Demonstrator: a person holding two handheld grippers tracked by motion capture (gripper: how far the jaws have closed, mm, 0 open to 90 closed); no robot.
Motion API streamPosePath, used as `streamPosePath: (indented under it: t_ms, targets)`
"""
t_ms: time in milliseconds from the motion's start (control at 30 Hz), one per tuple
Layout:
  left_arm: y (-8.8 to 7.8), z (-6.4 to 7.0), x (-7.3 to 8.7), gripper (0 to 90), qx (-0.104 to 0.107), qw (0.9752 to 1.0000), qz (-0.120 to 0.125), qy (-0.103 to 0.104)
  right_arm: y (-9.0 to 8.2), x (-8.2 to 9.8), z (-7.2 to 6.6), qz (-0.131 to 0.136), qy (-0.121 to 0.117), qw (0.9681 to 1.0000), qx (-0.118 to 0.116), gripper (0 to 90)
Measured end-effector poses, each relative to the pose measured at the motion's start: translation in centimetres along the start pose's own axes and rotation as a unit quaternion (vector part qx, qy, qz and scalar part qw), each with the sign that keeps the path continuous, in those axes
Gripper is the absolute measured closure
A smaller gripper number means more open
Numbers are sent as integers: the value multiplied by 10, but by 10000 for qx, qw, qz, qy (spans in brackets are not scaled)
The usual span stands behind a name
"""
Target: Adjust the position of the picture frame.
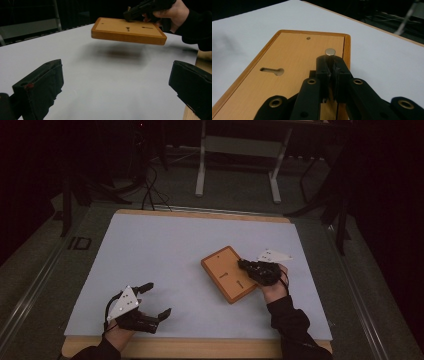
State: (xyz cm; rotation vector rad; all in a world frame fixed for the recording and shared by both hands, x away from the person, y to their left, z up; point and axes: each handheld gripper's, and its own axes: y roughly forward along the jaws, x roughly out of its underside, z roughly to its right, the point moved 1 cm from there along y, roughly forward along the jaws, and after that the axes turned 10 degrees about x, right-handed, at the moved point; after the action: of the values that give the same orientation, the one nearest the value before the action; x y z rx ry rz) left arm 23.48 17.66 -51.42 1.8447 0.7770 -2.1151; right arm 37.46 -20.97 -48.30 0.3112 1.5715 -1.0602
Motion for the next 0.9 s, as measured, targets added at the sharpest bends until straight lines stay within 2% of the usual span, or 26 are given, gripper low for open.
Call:
streamPosePath:
  t_ms: [233,533,700,900]
  targets:
    - [0,0,0,0,3,10000,-5,15,20,-3,-15,-29,-100,9992,-387,852]
    - [-1,1,0,0,-1,10000,-32,25,50,-1,-37,-163,-230,9956,-899,850]
    - [-1,1,1,0,5,10000,-21,9,64,2,-46,-269,-259,9933,-1098,850]
    - [-1,1,1,0,18,10000,-23,18,73,6,-49,-374,-318,9916,-1197,849]
